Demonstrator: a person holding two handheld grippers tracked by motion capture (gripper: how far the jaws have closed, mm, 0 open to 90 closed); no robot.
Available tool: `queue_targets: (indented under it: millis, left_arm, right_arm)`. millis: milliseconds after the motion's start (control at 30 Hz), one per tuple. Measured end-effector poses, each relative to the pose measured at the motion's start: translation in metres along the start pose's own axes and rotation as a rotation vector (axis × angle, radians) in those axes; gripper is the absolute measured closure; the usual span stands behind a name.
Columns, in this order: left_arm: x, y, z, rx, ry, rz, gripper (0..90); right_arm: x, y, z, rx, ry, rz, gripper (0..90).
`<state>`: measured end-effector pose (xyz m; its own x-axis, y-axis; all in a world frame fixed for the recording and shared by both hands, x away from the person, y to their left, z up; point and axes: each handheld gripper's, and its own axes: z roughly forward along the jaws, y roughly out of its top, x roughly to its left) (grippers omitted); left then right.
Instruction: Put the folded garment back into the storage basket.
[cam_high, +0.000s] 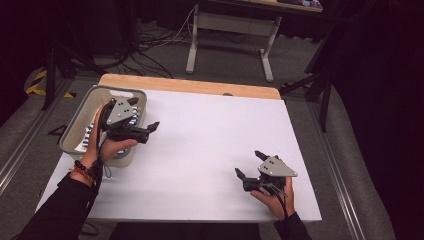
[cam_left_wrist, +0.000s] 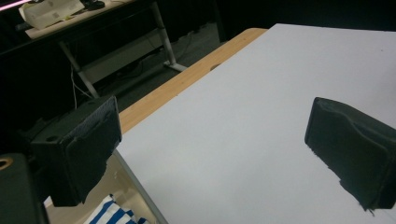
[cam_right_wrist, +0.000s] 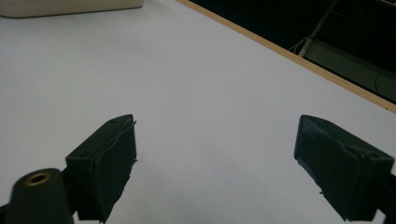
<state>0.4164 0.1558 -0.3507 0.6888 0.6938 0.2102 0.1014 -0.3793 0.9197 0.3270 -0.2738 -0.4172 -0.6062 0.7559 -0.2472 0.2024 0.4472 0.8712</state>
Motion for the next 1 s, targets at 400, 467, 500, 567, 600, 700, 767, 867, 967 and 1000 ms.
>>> queue_targets:
  millis: [400, 467, 500, 567, 600, 700, 767, 867, 967, 1000]
  left_arm:
    - [-0.016, 0.001, 0.0, -0.023, -0.033, 0.017, 4.5]
    - [-0.018, 0.0, 0.0, -0.022, -0.04, 0.021, 4.5]
    - [-0.019, -0.001, 0.0, -0.023, -0.043, 0.018, 4.5]
    - [-0.021, -0.002, 0.0, -0.025, -0.044, 0.019, 4.5]
    - [-0.022, -0.003, -0.001, -0.029, -0.046, 0.02, 4.5]
    - [-0.025, -0.004, -0.002, -0.032, -0.05, 0.021, 4.5]
    - [-0.028, -0.005, -0.002, -0.034, -0.054, 0.027, 4.5]
    - [-0.031, -0.005, -0.003, -0.036, -0.057, 0.032, 4.5]
    - [-0.033, -0.006, -0.003, -0.042, -0.067, 0.027, 4.5]
    - [-0.036, -0.006, -0.003, -0.041, -0.067, 0.034, 4.5]
  right_arm:
    - [0.001, 0.0, -0.001, -0.003, 0.006, -0.001, 13.6]
    - [0.001, 0.0, -0.001, -0.003, 0.005, -0.002, 13.6]
    - [0.0, 0.0, -0.001, -0.004, 0.005, -0.002, 13.6]
    - [0.0, 0.0, -0.001, -0.006, 0.004, -0.001, 13.6]
    - [0.001, 0.0, -0.001, -0.007, 0.004, -0.002, 13.6]
    - [0.001, 0.0, -0.001, -0.009, 0.006, -0.004, 13.6]
    - [0.002, 0.0, -0.001, -0.007, 0.006, -0.005, 13.6]
    - [0.001, -0.001, 0.0, -0.002, 0.005, -0.005, 13.6]
    - [0.002, 0.0, -0.001, -0.004, 0.003, -0.007, 13.6]
    - [0.002, 0.0, -0.001, -0.005, 0.003, -0.007, 13.6]
